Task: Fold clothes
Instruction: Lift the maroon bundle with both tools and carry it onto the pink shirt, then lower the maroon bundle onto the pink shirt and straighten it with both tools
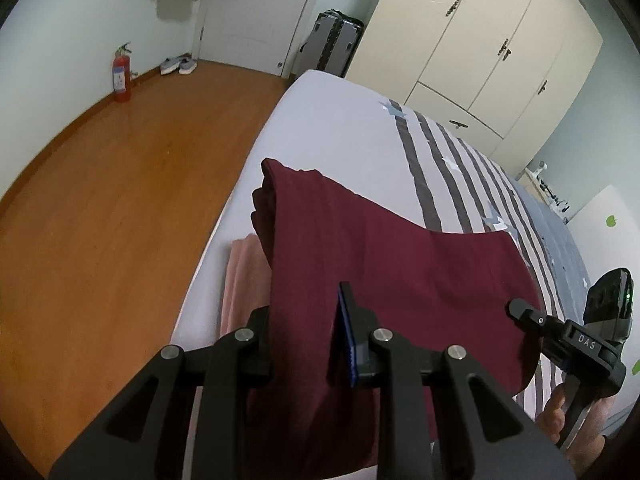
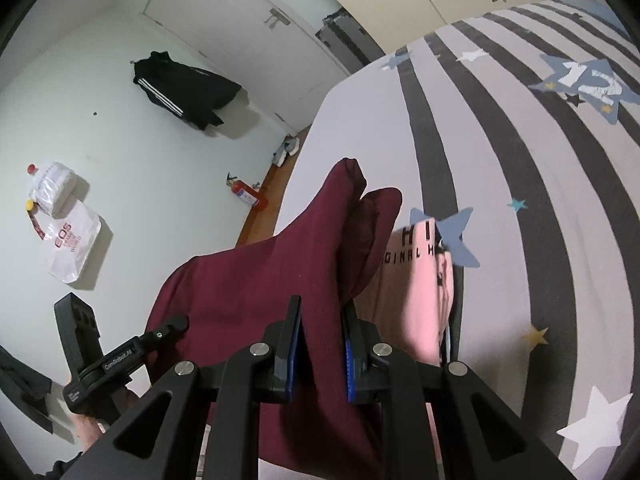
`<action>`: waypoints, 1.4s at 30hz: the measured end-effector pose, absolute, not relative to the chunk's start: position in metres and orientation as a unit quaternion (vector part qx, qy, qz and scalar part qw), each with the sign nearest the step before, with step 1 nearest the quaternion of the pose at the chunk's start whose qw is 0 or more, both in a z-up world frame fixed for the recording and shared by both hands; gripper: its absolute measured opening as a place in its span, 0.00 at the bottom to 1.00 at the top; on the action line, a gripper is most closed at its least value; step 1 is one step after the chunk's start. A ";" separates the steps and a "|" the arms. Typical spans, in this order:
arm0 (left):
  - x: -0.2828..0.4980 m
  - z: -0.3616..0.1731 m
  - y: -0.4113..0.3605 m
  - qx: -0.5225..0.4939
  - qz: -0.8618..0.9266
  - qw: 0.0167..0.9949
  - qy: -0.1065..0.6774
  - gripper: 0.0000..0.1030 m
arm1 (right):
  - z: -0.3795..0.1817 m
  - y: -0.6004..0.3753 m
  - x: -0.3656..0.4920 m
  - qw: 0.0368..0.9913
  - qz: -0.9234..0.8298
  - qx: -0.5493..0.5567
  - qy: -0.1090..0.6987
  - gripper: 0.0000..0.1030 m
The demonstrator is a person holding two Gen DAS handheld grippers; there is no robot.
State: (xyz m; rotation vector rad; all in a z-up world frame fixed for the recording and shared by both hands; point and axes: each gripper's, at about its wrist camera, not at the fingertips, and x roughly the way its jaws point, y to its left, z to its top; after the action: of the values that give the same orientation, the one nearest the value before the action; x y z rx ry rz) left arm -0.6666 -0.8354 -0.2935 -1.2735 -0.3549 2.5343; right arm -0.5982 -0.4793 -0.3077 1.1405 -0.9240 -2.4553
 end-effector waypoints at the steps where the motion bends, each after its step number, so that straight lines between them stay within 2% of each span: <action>1: -0.667 -0.296 -0.837 -0.442 0.877 0.142 -0.127 0.20 | -0.310 -0.480 -0.598 0.139 -0.850 0.395 -0.319 0.15; 12: -0.662 -0.308 -0.835 -0.446 0.867 0.148 -0.164 0.20 | -0.311 -0.475 -0.600 0.140 -0.856 0.402 -0.294 0.15; 17: -0.659 -0.318 -0.831 -0.450 0.866 0.147 -0.163 0.21 | -0.329 -0.467 -0.602 0.137 -0.846 0.410 -0.312 0.15; 20: -0.658 -0.321 -0.831 -0.450 0.868 0.140 -0.158 0.28 | -0.344 -0.466 -0.603 0.136 -0.841 0.419 -0.314 0.16; 22: -0.653 -0.318 -0.832 -0.447 0.871 0.130 -0.160 0.37 | -0.355 -0.462 -0.603 0.131 -0.833 0.429 -0.323 0.22; 24: -0.646 -0.310 -0.833 -0.438 0.880 0.106 -0.152 0.45 | -0.354 -0.454 -0.601 0.129 -0.829 0.425 -0.340 0.24; 26: -0.640 -0.300 -0.835 -0.425 0.890 0.087 -0.140 0.45 | -0.340 -0.444 -0.595 0.106 -0.845 0.409 -0.327 0.33; 33: -0.635 -0.257 -0.821 -0.369 0.927 0.020 -0.068 0.45 | -0.291 -0.449 -0.601 0.062 -0.903 0.368 -0.213 0.34; 35: -0.645 -0.251 -0.803 -0.364 0.929 0.045 -0.055 0.44 | -0.284 -0.474 -0.610 0.066 -0.915 0.362 -0.168 0.34; 37: -0.656 -0.250 -0.779 -0.362 0.929 0.071 -0.041 0.26 | -0.283 -0.496 -0.619 0.069 -0.921 0.357 -0.142 0.34; 42: -0.690 -0.283 -0.752 -0.396 0.915 0.074 -0.018 0.15 | -0.288 -0.543 -0.652 0.076 -0.929 0.349 -0.098 0.34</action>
State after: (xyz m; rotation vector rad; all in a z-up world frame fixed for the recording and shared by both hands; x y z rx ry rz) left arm -0.6897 -0.7522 -0.2830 -1.1881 -0.0534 2.7470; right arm -0.6520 -0.5429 -0.2884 1.0468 -0.2930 -2.7855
